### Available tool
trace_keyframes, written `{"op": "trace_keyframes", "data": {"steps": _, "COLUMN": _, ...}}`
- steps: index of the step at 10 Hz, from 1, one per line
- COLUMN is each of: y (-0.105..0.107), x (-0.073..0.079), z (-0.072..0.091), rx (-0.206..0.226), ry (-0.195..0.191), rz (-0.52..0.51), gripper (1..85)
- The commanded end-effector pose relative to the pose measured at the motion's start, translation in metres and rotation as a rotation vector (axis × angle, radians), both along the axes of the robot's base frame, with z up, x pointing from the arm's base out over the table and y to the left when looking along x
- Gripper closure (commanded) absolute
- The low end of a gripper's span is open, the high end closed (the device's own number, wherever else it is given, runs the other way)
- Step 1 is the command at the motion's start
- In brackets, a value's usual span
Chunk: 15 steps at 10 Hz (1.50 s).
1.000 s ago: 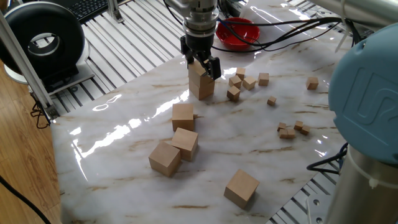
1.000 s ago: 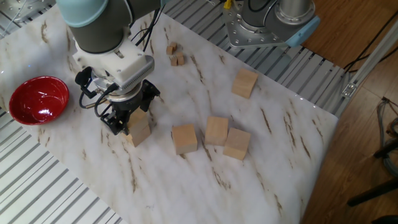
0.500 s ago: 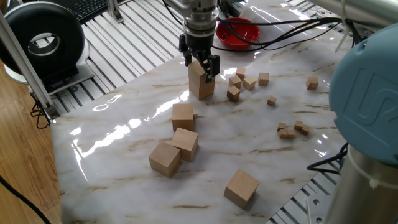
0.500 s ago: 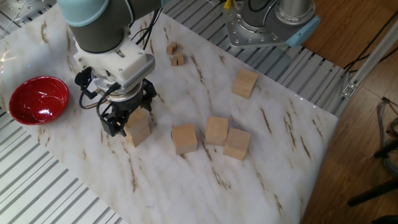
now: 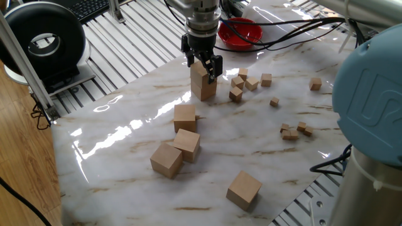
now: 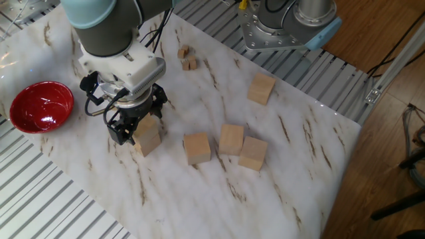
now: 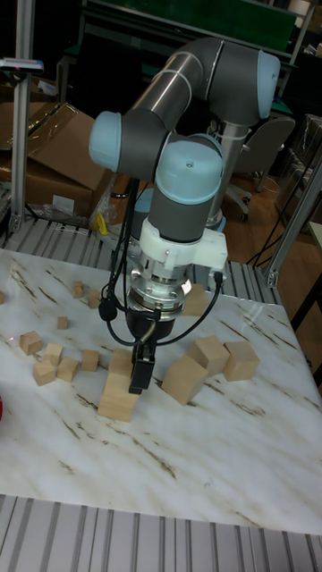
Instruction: Stack the blocks in a vertical line of five
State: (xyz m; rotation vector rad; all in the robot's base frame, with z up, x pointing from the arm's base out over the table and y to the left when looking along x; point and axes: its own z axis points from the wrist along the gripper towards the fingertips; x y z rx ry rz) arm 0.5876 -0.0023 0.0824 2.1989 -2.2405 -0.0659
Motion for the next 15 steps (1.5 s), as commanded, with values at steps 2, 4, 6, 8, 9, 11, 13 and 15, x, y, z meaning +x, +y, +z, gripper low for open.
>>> {"op": "trace_keyframes", "data": {"steps": 2, "y": 0.007, "x": -0.002, "z": 0.013, "rx": -0.011, "ry": 0.006, "rz": -0.009, "gripper": 0.7}}
{"op": "trace_keyframes", "data": {"steps": 4, "y": 0.011, "x": -0.003, "z": 0.016, "rx": -0.013, "ry": 0.006, "rz": -0.015, "gripper": 0.7}}
{"op": "trace_keyframes", "data": {"steps": 6, "y": 0.017, "x": -0.004, "z": 0.022, "rx": -0.031, "ry": 0.008, "rz": -0.02, "gripper": 0.7}}
{"op": "trace_keyframes", "data": {"steps": 8, "y": 0.03, "x": -0.007, "z": 0.027, "rx": -0.052, "ry": 0.01, "rz": -0.044, "gripper": 0.7}}
{"op": "trace_keyframes", "data": {"steps": 9, "y": 0.037, "x": -0.008, "z": 0.026, "rx": -0.055, "ry": 0.006, "rz": -0.064, "gripper": 0.7}}
{"op": "trace_keyframes", "data": {"steps": 11, "y": 0.073, "x": -0.013, "z": 0.019, "rx": 0.01, "ry": 0.014, "rz": -0.158, "gripper": 0.7}}
{"op": "trace_keyframes", "data": {"steps": 13, "y": 0.089, "x": -0.011, "z": 0.011, "rx": -0.001, "ry": -0.021, "rz": -0.177, "gripper": 0.7}}
{"op": "trace_keyframes", "data": {"steps": 15, "y": 0.101, "x": -0.006, "z": -0.001, "rx": -0.014, "ry": -0.065, "rz": -0.133, "gripper": 0.7}}
